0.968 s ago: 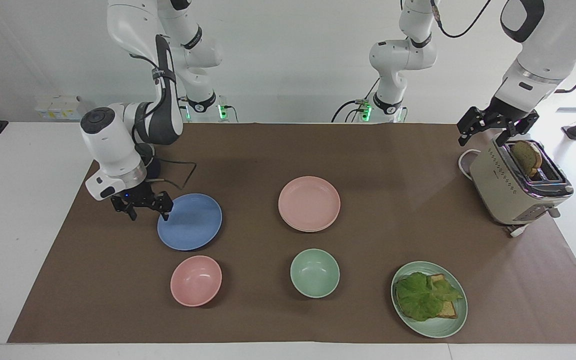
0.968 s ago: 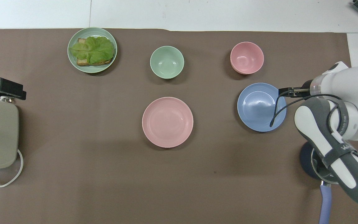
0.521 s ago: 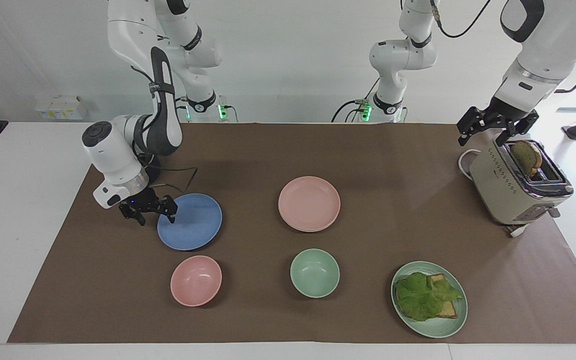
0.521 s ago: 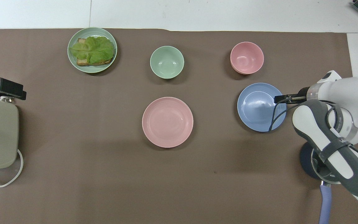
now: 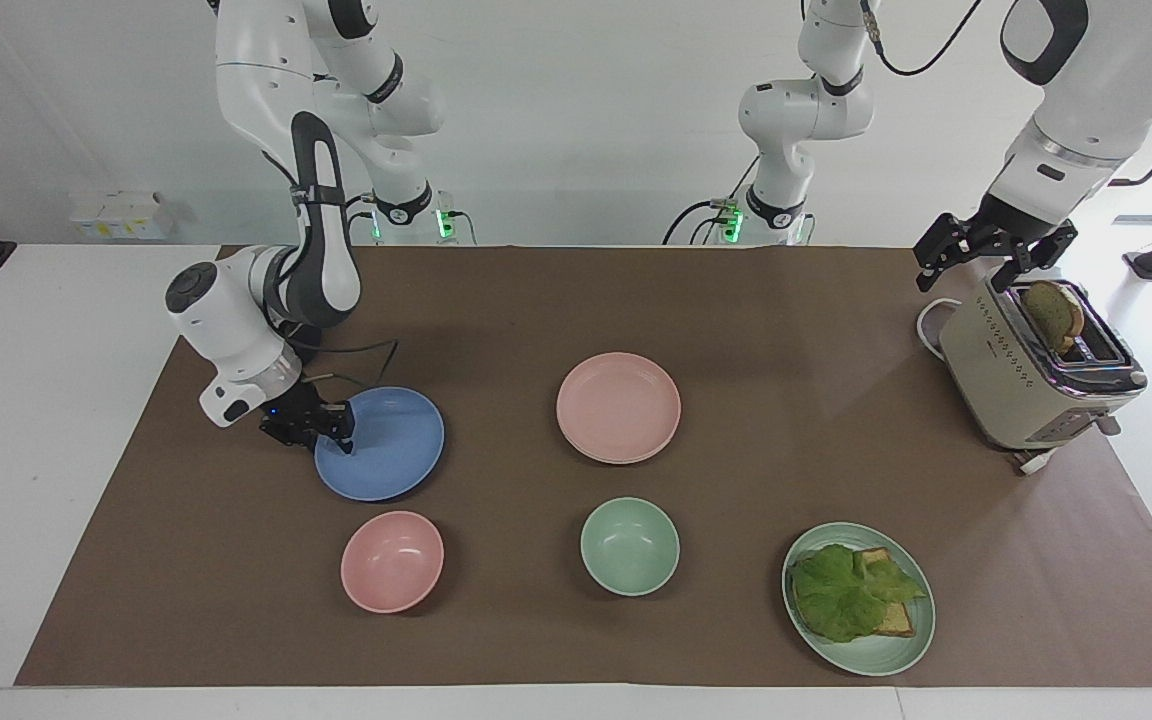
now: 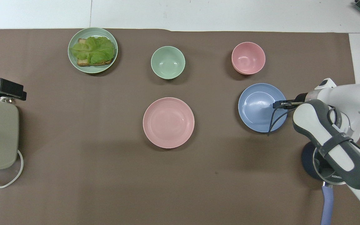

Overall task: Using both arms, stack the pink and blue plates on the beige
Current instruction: 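Reach the right gripper to the rim of the blue bowl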

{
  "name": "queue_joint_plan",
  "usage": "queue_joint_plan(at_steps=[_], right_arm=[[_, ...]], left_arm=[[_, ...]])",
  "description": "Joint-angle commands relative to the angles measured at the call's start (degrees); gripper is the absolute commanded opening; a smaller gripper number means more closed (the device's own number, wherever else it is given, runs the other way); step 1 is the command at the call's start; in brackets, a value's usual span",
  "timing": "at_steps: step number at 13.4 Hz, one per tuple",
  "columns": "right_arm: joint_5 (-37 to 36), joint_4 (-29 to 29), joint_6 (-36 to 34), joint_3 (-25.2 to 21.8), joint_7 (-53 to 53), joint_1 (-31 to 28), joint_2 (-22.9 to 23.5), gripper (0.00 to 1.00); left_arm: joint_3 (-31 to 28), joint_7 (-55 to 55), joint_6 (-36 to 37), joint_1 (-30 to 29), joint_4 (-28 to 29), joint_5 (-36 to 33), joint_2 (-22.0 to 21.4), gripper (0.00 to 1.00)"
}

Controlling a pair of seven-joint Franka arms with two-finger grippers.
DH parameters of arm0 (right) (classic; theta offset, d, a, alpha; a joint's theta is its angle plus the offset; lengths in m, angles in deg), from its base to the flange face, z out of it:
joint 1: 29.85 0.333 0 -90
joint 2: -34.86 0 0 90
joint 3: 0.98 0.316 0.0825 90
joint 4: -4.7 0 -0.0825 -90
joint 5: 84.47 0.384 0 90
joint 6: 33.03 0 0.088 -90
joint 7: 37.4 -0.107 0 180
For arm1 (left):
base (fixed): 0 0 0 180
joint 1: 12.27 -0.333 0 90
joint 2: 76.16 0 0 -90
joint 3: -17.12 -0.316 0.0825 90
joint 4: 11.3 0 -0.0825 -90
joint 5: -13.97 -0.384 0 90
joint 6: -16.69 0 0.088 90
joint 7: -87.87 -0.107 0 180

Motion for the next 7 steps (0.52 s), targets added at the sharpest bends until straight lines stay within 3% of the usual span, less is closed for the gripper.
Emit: queue_joint_plan(at_steps=[1,7], right_arm=[[2.55,-0.74,0.77,0.25,2.23,-0.69,-0.36,0.00],[2.72,-0.30,-1.41,0.33,2.05,-0.08,-3.07,0.00]], left_arm=[[0.31,-0.50,0.58,-0.59,0.22,-0.83,-0.33,1.00],[0.39,-0.50,0.58,-0.59,0.22,-0.83,-0.33,1.00]])
